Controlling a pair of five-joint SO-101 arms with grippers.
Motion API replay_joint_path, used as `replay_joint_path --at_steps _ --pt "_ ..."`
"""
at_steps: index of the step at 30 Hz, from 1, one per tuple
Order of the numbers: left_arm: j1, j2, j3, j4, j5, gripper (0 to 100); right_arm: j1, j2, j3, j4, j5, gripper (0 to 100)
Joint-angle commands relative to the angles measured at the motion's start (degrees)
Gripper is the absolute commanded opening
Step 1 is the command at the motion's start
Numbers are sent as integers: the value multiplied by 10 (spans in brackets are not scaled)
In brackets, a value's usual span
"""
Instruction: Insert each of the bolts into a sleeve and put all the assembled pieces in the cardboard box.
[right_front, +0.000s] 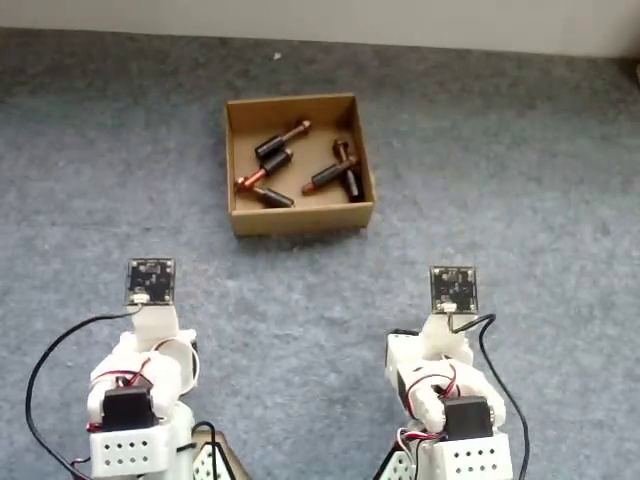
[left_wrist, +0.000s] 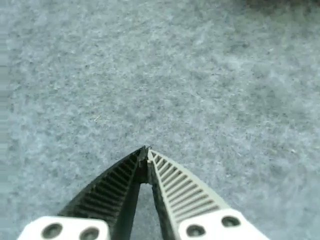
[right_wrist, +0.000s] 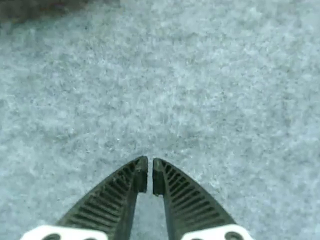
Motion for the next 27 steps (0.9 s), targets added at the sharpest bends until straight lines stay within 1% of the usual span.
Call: replay_joint_path --at_steps 1,3,27 --pt "-52 -2 12 3 -1 10 7 4 83 2 -2 11" --pt "-60 -2 12 3 -1 8 7 4 83 2 -2 11" --pt "-59 -3 12 4 0 7 7 4 83 2 -2 11"
